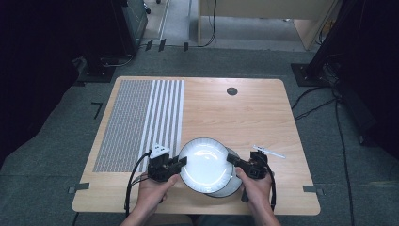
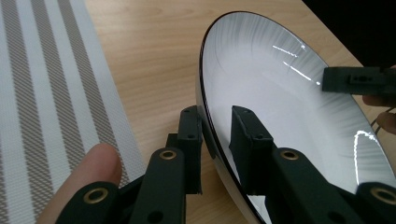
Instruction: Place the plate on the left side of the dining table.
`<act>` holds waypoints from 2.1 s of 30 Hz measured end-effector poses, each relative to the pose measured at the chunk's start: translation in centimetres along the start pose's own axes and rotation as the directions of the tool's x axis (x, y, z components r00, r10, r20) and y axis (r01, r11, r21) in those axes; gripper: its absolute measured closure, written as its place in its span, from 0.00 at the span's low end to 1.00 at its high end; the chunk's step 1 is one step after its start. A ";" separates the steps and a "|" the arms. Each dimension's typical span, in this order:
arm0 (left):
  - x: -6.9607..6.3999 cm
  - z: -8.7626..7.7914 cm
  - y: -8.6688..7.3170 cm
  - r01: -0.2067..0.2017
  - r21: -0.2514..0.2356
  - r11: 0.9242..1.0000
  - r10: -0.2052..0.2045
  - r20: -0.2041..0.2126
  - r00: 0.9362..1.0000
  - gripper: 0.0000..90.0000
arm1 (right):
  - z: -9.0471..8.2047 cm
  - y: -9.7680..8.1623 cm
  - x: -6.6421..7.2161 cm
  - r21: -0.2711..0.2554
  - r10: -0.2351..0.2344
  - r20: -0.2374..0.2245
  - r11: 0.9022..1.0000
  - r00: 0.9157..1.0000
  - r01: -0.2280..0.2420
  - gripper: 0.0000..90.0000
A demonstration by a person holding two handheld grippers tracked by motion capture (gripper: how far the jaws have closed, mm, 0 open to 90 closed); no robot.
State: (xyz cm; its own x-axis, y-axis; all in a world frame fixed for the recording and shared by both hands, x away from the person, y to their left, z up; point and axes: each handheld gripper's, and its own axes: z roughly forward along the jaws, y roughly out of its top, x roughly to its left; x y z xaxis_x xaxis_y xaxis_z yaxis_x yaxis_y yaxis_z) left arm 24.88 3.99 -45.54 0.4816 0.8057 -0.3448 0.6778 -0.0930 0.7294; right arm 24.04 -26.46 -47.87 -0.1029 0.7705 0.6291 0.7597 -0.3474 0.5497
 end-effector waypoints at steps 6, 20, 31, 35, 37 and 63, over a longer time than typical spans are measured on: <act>0.9 -0.8 1.0 0.006 -0.031 0.999 -0.007 -0.022 1.000 0.84 | 1.0 0.9 1.3 0.009 -0.010 -0.013 1.000 1.000 0.011 0.95; 3.5 -2.1 1.6 0.050 -0.049 0.998 -0.052 -0.045 0.998 0.84 | 3.3 1.9 3.9 0.032 -0.039 -0.020 0.999 0.999 0.040 0.94; 6.3 -4.2 2.2 0.077 -0.084 0.993 -0.083 -0.070 0.994 0.84 | 5.7 2.9 7.1 0.052 -0.079 -0.040 0.995 0.996 0.081 0.94; 7.6 -4.7 2.2 0.098 -0.098 0.990 -0.105 -0.070 0.992 0.84 | 6.8 3.2 8.5 0.061 -0.102 -0.037 0.993 0.994 0.104 0.94; 8.4 -5.0 2.2 0.109 -0.108 0.988 -0.117 -0.070 0.991 0.84 | 7.3 3.4 9.1 0.062 -0.110 -0.035 0.992 0.993 0.112 0.94; 16.7 -7.7 2.0 0.196 -0.166 0.966 -0.218 -0.126 0.968 0.83 | 15.8 4.1 15.7 0.109 -0.194 -0.057 0.974 0.979 0.200 0.94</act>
State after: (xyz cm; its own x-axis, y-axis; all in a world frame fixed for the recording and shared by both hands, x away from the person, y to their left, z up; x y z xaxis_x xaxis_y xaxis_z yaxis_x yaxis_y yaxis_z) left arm 30.01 21.76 -45.33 0.2487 0.8737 -0.4180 0.6569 0.1650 0.7357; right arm 35.73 -7.33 -44.42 -0.2849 0.7915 0.5406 0.7895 -0.1261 0.6007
